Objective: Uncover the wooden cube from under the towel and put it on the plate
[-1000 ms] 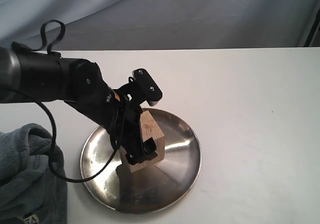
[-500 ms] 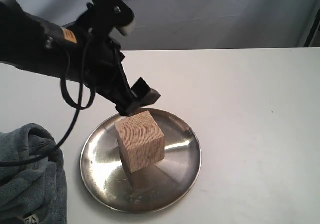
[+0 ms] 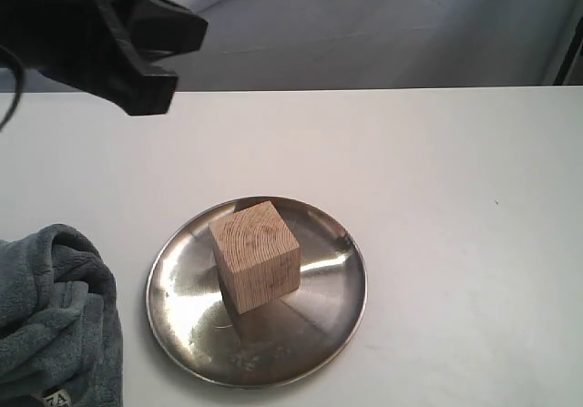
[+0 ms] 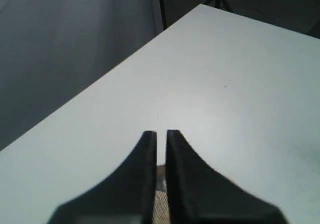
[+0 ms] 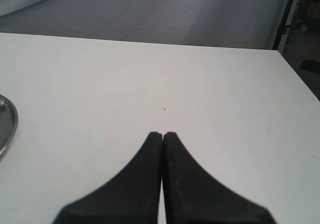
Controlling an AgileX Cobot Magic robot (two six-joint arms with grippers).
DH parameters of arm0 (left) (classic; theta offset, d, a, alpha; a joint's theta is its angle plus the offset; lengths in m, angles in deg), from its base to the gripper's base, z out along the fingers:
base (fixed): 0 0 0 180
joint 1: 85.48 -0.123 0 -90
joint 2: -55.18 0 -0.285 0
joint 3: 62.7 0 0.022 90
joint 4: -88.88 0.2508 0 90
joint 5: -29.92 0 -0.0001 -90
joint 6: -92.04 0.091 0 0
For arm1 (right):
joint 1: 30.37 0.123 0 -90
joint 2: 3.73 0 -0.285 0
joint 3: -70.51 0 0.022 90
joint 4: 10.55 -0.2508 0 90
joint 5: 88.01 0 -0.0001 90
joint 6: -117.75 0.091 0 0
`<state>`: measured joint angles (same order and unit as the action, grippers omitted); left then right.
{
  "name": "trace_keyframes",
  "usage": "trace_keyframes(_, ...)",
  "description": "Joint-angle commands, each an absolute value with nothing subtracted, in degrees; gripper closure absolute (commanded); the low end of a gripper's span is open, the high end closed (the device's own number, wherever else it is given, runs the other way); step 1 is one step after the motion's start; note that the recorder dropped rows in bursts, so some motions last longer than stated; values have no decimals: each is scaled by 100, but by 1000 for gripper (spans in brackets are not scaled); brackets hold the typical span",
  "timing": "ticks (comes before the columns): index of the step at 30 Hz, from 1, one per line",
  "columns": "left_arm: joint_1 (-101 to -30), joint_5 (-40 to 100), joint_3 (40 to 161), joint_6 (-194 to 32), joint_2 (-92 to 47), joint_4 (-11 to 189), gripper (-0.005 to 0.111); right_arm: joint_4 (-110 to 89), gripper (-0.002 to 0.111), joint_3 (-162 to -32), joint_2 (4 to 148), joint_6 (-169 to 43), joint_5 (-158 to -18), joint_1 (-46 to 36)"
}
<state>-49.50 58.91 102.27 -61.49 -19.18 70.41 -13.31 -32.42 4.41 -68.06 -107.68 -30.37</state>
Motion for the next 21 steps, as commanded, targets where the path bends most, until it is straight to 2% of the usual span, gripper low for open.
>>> trace_keyframes(1,-4951,5990,10238,-6243,-1401,7107,107,-1355,108,-3228,406,-6788,-10766,-3032)
trace_keyframes(21,-4951,6306,10238,-6542,422,7040,107,-1355,108,-3228,406,-6788,-10766,-3032)
